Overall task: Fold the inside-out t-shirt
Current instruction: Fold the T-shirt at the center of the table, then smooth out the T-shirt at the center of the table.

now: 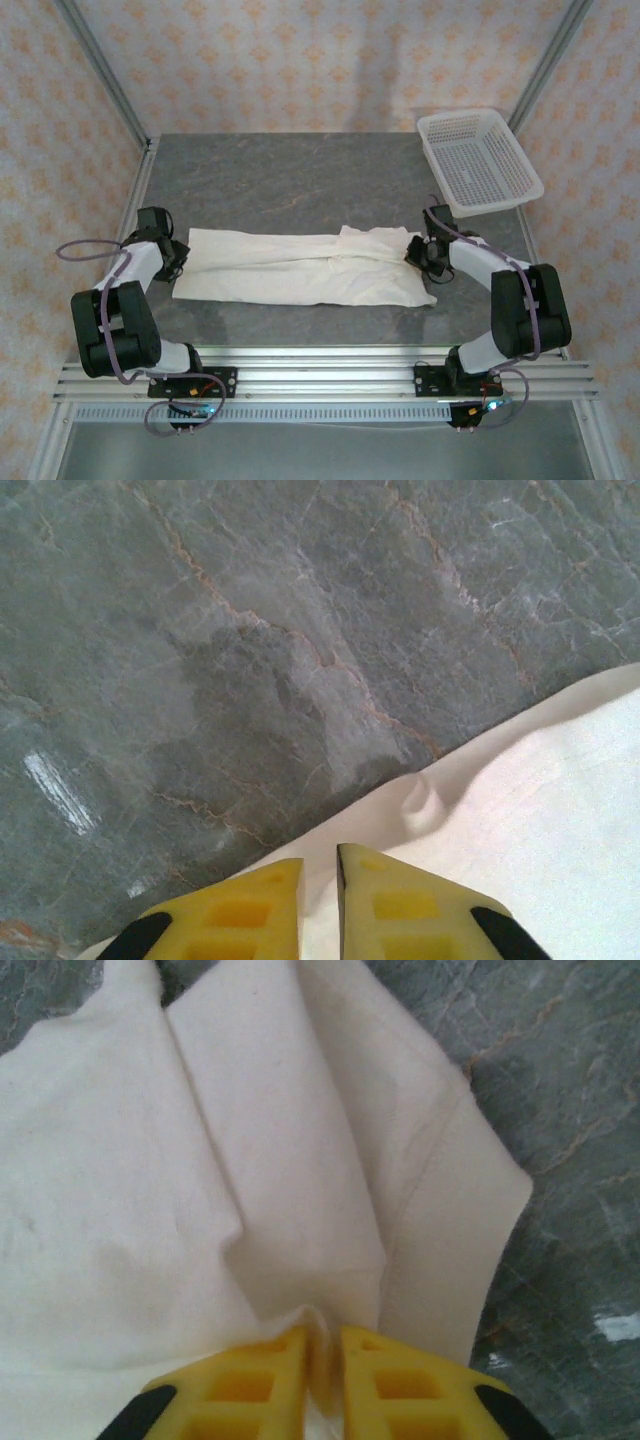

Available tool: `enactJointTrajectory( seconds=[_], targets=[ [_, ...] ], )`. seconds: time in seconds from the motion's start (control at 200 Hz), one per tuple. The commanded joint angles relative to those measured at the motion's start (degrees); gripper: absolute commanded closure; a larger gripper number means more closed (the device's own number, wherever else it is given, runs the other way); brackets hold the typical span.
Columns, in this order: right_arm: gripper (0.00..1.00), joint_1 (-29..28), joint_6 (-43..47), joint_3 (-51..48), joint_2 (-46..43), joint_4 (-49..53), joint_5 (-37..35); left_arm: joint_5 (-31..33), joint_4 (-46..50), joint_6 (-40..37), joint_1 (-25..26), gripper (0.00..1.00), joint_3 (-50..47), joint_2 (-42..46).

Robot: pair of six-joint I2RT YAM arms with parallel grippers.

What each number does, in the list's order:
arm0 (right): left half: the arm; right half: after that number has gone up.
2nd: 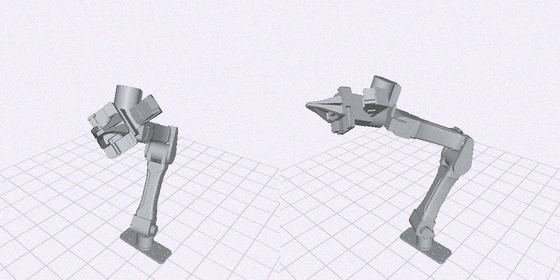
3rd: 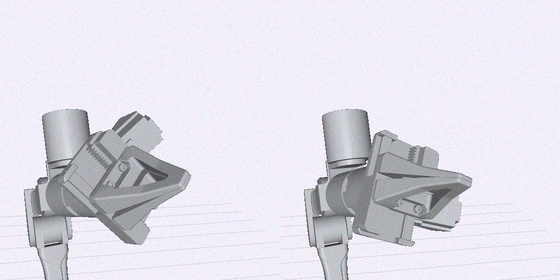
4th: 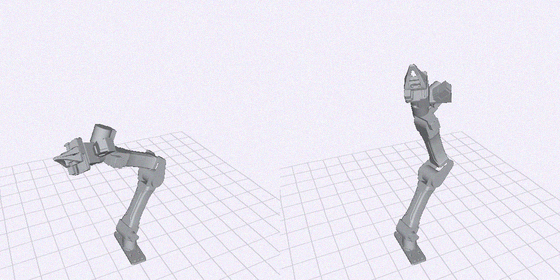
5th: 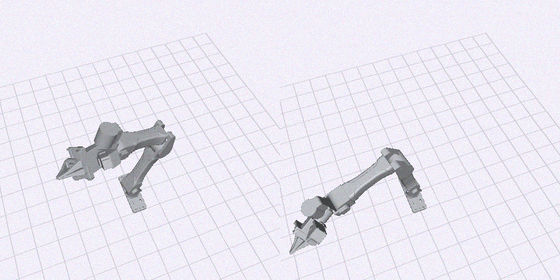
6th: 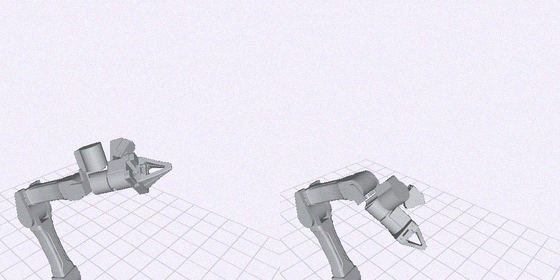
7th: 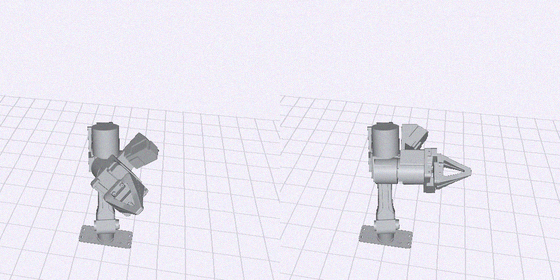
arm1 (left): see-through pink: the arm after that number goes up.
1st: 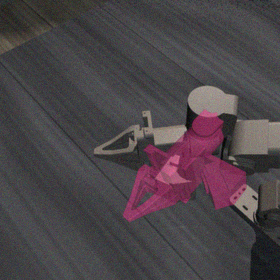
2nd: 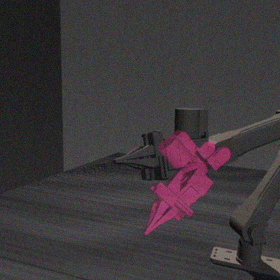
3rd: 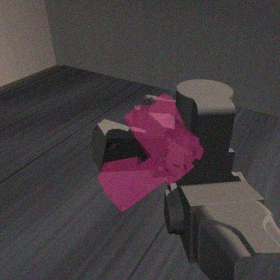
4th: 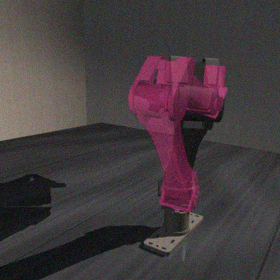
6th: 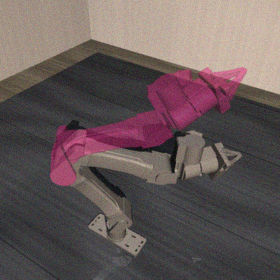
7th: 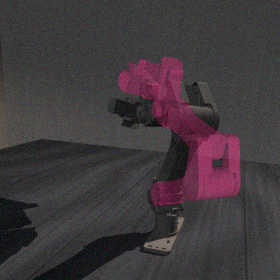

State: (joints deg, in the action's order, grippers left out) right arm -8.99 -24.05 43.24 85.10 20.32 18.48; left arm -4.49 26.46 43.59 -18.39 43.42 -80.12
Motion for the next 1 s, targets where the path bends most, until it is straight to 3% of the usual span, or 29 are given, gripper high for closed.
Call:
enactJointTrajectory(
  seconds=[0.0,0.105,0.2,0.43,0.58,0.676,0.851,0.996],
  targets=[
    [0.78,-0.45,-0.68,2.12,-3.83,4.08,-2.33,2.79,-1.13,-0.27,-0.15,0.73,-0.24,2.50],
    [0.68,-0.87,-1.57,2.48,-10.39,3.86,-6.43,1.23,0.09,-0.52,0.19,0.60,0.64,8.31],
    [0.59,-2.36,1.30,5.68,-10.76,2.94,-8.67,-1.17,0.08,-2.62,2.36,0.57,1.79,14.27],
    [0.57,-3.62,7.98,18.84,7.87,-0.57,-14.41,-14.15,0.61,-16.47,19.49,0.52,4.91,22.76],
    [0.53,-3.50,11.60,28.33,20.03,1.77,-15.51,-13.96,3.83,-19.29,31.36,0.45,3.73,27.05],
    [0.52,-3.55,11.20,31.42,25.64,4.23,-13.86,-11.79,6.31,-19.35,35.25,0.44,2.91,28.41],
    [0.55,-3.79,9.52,29.94,27.15,4.15,-8.61,-8.97,7.90,-19.38,36.15,0.43,1.45,28.99],
    [0.75,-4.00,7.20,29.88,27.41,5.35,-5.31,-6.82,7.71,-18.12,36.21,0.43,1.57,27.79]
  ],
)
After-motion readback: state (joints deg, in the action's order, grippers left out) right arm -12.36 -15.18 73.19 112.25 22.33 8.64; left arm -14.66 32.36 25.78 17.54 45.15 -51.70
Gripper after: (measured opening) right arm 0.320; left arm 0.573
